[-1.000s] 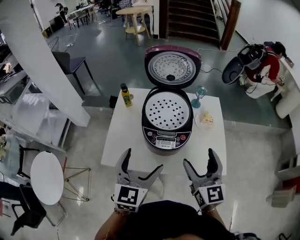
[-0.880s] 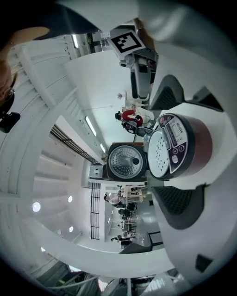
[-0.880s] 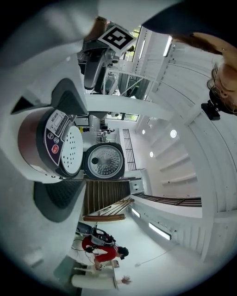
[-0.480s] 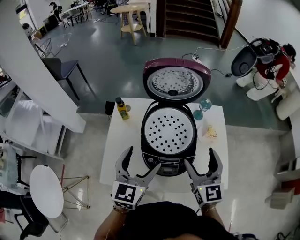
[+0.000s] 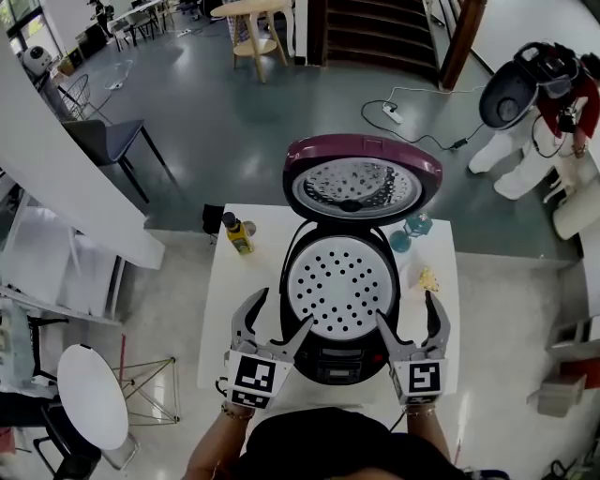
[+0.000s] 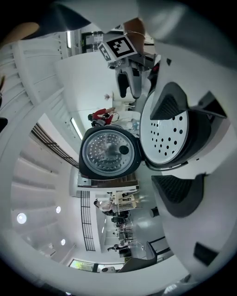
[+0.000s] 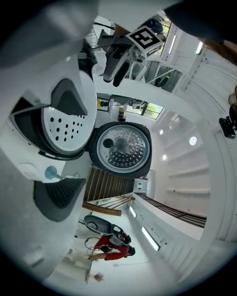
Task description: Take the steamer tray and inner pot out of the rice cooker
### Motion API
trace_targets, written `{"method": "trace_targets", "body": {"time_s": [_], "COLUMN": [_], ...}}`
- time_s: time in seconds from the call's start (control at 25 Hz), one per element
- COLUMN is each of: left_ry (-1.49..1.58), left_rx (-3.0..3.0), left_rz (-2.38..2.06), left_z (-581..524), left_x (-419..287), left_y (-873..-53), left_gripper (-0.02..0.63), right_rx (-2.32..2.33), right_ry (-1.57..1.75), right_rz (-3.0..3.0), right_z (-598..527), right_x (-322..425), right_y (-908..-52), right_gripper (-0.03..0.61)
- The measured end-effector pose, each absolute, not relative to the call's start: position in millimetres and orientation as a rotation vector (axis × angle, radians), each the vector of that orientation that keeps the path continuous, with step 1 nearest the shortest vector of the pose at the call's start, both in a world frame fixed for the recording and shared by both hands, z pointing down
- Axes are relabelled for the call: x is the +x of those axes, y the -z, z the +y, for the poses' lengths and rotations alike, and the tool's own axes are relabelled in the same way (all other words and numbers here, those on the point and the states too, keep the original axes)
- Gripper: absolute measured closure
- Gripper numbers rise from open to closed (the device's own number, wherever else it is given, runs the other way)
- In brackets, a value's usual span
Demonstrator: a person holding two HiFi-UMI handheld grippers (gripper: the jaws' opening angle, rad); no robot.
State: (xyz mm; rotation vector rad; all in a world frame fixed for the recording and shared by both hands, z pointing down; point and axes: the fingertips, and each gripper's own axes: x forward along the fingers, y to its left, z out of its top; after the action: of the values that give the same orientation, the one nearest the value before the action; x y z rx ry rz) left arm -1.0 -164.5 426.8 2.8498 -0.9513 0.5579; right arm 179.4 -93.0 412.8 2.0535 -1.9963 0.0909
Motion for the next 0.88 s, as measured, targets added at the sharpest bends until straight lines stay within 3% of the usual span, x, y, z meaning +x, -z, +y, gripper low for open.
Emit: {"method": "trace_targets", "body": {"time_s": [0.52,0.88], "left_ry": [-1.161,-1.604], "left_rx": [2.756,2.723], "left_rz": [-0.705,-0.650], "left_z": [-206,-224], "left_x": [25,38], "left_y": [-479,-505], "left_gripper": [0.235,0.235], "right_rx": [1.617,1.371], "right_ry": [-0.333,-0.315], "right_rz": [-1.766,-1.620], "right_z": [-135,-159], "right_x": [198,198], "right_y": [-485,-514], "right_gripper": [0.154,0.153]}}
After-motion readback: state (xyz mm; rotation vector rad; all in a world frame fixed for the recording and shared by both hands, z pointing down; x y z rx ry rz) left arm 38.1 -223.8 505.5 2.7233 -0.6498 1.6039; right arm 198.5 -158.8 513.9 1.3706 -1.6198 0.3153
